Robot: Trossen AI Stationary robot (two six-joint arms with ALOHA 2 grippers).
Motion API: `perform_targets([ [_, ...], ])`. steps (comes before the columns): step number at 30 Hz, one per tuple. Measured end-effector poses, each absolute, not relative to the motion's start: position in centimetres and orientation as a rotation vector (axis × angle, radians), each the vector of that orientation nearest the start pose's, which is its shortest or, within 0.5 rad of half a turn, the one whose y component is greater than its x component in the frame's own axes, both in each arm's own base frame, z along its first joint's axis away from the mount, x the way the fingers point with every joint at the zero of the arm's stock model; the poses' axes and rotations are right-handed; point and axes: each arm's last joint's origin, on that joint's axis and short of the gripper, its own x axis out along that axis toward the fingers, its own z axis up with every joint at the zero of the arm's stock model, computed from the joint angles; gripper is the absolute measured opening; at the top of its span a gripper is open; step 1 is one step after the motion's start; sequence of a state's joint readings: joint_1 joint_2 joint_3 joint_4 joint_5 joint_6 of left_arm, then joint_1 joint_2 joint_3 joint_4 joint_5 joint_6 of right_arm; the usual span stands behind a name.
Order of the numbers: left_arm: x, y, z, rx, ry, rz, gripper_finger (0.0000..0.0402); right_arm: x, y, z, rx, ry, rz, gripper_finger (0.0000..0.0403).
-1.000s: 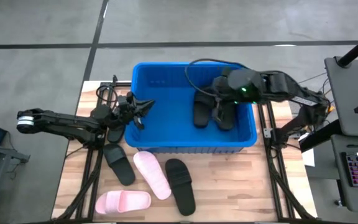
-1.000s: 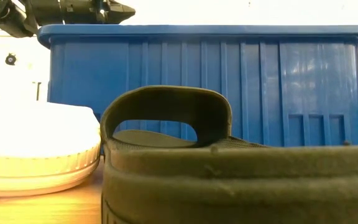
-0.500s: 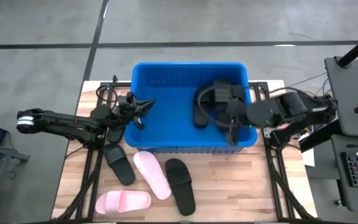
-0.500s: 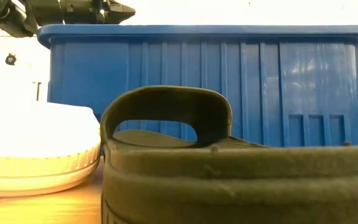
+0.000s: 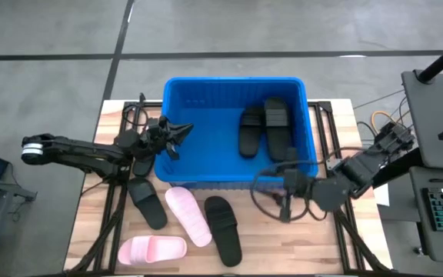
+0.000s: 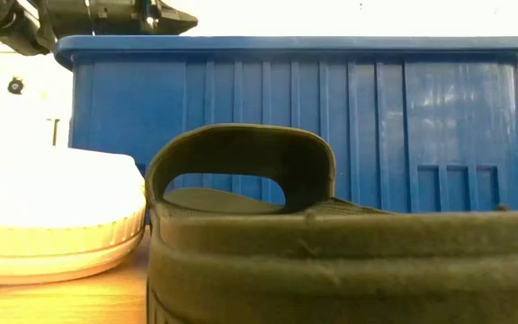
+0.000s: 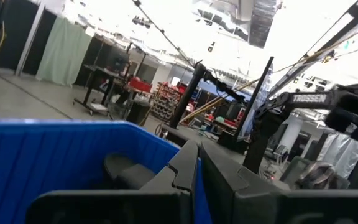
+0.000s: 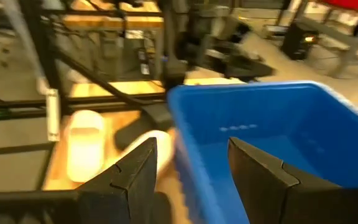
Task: Pick and place slides into bin
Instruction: Put the black slide into the blue bin
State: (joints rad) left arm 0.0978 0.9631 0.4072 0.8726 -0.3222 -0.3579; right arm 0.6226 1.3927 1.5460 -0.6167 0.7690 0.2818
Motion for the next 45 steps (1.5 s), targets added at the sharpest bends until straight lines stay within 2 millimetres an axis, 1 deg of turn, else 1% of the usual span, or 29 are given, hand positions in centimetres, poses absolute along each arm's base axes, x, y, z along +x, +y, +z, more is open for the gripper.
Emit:
perform_targets([
  [3,20.0,2.9,26.9,-0.386,-0.374,0.358,0.0006,25.3,16.0,41.1,0.003,0.322,-0.132,0.0187],
  [8,20.5,2.9,26.3,-0.383,-0.343,0.364,0.0006,26.8,17.2,39.4,0.003,0.377,-0.075,0.0187],
  [14,21.0,3.0,25.7,-0.380,-0.312,0.371,0.0006,28.3,18.3,37.2,-0.045,0.434,-0.075,0.0187],
  [19,21.4,3.0,25.2,-0.377,-0.286,0.376,0.0006,29.5,19.2,35.4,-0.154,0.485,-0.052,0.0200],
  [23,21.7,3.0,24.8,-0.375,-0.267,0.379,0.0006,30.2,19.8,34.1,-0.120,0.514,-0.069,0.0213],
  [27,21.8,3.1,24.7,-0.375,-0.261,0.380,0.0006,30.8,20.2,32.7,-0.078,0.559,-0.085,0.0214],
  [32,21.7,3.1,24.7,-0.374,-0.262,0.380,0.0006,31.6,20.8,30.0,-0.147,0.676,-0.077,0.0215],
  [40,21.7,3.1,24.7,-0.375,-0.263,0.380,0.0006,33.2,22.1,25.5,-0.212,0.791,-0.068,0.0215],
  [45,21.8,3.1,24.7,-0.374,-0.262,0.380,0.0006,33.6,22.6,23.6,-0.222,0.857,-0.030,0.0215],
])
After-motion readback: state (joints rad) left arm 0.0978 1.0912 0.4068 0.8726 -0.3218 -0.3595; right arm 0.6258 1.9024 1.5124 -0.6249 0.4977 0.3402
